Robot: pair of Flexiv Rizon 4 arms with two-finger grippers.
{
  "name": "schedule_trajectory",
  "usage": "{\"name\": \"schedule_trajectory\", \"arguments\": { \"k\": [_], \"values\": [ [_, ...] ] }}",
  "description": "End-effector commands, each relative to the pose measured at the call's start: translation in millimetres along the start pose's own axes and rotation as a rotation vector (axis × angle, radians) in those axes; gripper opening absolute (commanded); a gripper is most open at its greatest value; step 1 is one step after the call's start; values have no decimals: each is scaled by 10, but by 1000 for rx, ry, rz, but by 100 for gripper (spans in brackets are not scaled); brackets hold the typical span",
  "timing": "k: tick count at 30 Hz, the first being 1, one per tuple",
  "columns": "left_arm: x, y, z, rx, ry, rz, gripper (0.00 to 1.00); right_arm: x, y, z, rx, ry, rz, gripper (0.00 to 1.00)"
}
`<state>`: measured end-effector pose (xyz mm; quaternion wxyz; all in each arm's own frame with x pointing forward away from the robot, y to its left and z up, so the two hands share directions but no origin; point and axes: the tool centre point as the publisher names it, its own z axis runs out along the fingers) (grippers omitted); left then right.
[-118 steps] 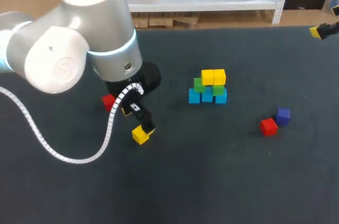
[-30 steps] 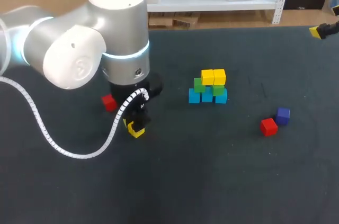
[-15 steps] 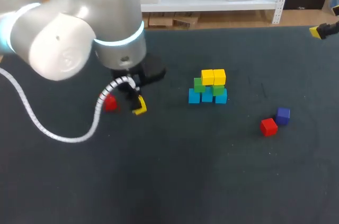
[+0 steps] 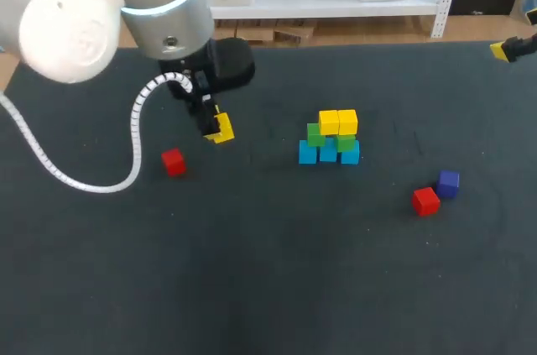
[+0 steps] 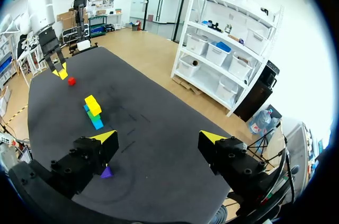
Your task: Place the blue cubes, place green cubes on the blue cubes, place the yellow cubes on the green cubes, then place the red cubes on the yellow cubes, and place purple cube on the red cubes.
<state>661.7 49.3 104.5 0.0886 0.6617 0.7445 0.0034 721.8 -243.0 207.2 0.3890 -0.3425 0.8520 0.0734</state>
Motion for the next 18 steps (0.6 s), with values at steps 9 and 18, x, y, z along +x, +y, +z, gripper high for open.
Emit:
{"name": "schedule_trajectory", "arguments": {
  "k": [9, 18],
  "values": [
    [-564, 498, 71, 9, 114, 58, 0, 10, 39, -17, 39, 0, 2, 100],
    [-813, 601, 125, 13, 119, 69, 0, 10, 39, -17, 39, 0, 2, 100]
  ]
}}
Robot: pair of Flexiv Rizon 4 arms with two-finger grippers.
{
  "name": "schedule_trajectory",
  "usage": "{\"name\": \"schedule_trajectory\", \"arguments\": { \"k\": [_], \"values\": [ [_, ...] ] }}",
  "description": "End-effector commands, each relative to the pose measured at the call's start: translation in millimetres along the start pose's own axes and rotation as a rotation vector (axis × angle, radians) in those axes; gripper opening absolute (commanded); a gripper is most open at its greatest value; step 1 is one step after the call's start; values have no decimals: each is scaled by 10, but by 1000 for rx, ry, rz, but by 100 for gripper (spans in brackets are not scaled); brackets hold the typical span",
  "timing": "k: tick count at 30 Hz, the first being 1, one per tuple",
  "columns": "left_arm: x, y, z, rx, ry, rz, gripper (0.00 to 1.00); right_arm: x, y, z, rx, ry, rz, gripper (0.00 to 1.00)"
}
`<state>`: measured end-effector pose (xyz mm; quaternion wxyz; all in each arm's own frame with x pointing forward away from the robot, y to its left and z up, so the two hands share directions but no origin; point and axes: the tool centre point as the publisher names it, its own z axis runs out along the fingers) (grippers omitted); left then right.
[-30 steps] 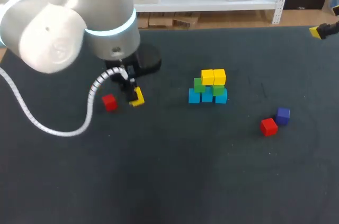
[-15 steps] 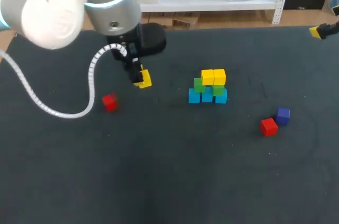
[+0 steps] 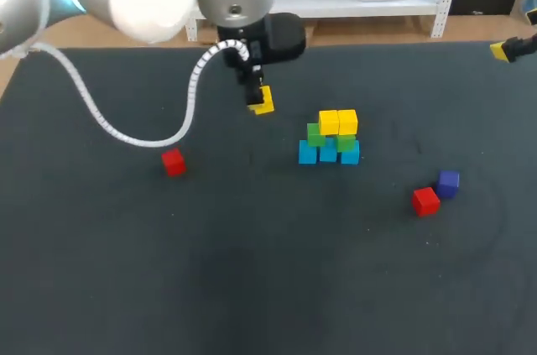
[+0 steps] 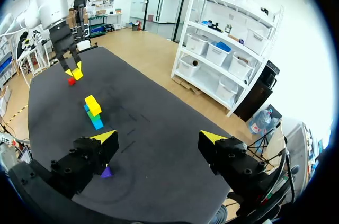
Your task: Place the blue cubes, place green cubes on the blue cubes, place the yellow cubes on the green cubes, then place the red cubes on the yellow cubes, and place purple cube on the red cubes.
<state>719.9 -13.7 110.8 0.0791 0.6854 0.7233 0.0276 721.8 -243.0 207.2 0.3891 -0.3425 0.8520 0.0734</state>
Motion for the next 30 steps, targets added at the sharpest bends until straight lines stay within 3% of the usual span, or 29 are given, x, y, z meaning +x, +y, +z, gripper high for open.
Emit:
{"name": "schedule_trajectory", "arguments": {
  "k": [1, 8, 16, 30],
  "values": [
    [-134, 107, 27, 37, 75, 1, 0, 10, 39, -17, 39, 0, 2, 100],
    [-225, -23, 10, 52, 50, 7, 0, 10, 39, -17, 39, 0, 2, 100],
    [-344, -271, 114, 78, 51, 131, 0, 10, 39, -17, 39, 0, 2, 100],
    [-570, -247, 231, 115, 65, 235, 0, 10, 39, -17, 39, 0, 2, 100]
  ]
}}
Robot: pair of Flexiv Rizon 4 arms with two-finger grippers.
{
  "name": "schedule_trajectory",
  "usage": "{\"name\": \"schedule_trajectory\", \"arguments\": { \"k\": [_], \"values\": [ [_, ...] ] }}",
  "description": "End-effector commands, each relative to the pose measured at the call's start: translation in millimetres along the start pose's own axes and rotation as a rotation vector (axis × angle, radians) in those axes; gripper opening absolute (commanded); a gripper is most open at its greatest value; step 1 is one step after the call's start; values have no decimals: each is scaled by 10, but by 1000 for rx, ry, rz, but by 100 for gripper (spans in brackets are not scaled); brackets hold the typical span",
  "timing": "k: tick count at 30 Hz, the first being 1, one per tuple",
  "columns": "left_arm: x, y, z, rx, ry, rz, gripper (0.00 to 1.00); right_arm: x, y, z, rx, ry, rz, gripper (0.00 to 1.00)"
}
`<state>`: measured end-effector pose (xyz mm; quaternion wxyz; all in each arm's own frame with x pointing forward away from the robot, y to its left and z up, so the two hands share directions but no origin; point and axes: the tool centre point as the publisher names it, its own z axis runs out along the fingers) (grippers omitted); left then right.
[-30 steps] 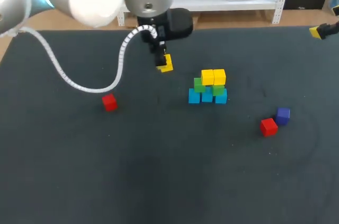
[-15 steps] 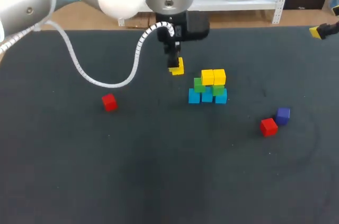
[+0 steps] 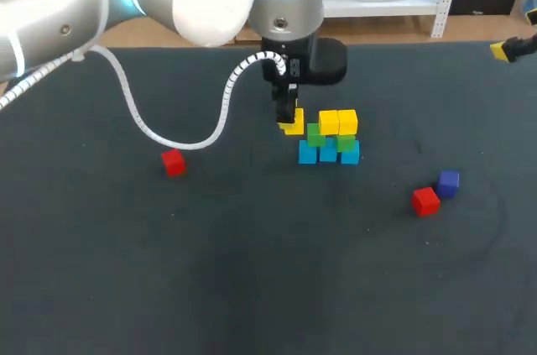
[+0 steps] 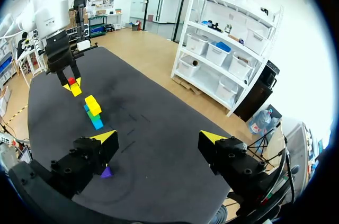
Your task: Place the blue cubes, place green cubes on the blue cubes, place the yellow cubes on the green cubes, then place the red cubes on the yellow cubes, and place purple cube on the red cubes.
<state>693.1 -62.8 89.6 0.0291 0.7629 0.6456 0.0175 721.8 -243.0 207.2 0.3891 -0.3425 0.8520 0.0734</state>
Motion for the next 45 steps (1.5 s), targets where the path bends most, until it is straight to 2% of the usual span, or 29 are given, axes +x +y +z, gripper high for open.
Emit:
{"name": "schedule_trajectory", "arguments": {
  "k": [1, 14, 21, 31, 45],
  "values": [
    [-106, 106, 20, 32, 21, 17, 0, 10, 39, -17, 39, 1, 2, 100],
    [-233, 149, 96, 70, 44, -6, 0, 10, 39, -17, 39, 1, 2, 100],
    [-238, 211, 139, 107, 47, -33, 0, 10, 39, -17, 39, 1, 2, 100],
    [-212, 319, 170, 114, 55, -55, 0, 10, 39, -17, 39, 1, 2, 100],
    [-234, 288, 182, 137, 47, -49, 0, 10, 39, -17, 39, 1, 2, 100]
  ]
}}
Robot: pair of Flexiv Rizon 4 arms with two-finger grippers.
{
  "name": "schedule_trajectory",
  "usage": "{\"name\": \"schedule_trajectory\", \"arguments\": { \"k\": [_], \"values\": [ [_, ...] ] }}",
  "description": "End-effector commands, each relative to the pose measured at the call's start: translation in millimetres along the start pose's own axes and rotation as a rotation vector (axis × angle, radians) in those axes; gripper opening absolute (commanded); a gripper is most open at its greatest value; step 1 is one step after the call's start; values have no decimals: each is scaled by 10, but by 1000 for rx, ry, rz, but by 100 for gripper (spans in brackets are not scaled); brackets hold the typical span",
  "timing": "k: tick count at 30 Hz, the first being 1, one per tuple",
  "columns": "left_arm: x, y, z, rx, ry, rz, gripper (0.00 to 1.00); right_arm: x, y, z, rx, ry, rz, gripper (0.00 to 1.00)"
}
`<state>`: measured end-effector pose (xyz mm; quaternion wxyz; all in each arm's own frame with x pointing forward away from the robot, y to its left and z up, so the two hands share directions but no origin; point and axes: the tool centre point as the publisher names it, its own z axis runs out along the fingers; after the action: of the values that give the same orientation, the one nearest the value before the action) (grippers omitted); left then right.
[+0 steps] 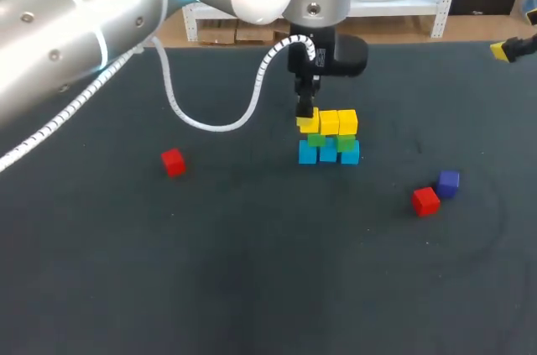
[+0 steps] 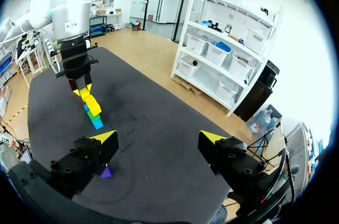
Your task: Place the blue cubes, place green cubes on the blue cubes, place the yellow cubes on the green cubes, then place the red cubes on the yellow cubes, and place purple cube on the red cubes.
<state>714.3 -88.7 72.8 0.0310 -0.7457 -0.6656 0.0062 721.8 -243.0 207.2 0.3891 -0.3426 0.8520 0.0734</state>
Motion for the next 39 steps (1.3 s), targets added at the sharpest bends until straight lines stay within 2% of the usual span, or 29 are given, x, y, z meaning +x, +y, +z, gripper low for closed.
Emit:
{"name": "schedule_trajectory", "arguments": {
  "k": [1, 14, 39],
  "values": [
    [-20, 44, -11, 15, 4, 4, 0, 10, 38, -17, 39, 1, 2, 100],
    [-52, 14, -2, 17, 1, 18, 0, 10, 38, -17, 39, 1, 2, 100],
    [-64, 65, 62, -3, 14, 16, 0, 10, 38, -17, 39, 1, 2, 100]
  ]
}}
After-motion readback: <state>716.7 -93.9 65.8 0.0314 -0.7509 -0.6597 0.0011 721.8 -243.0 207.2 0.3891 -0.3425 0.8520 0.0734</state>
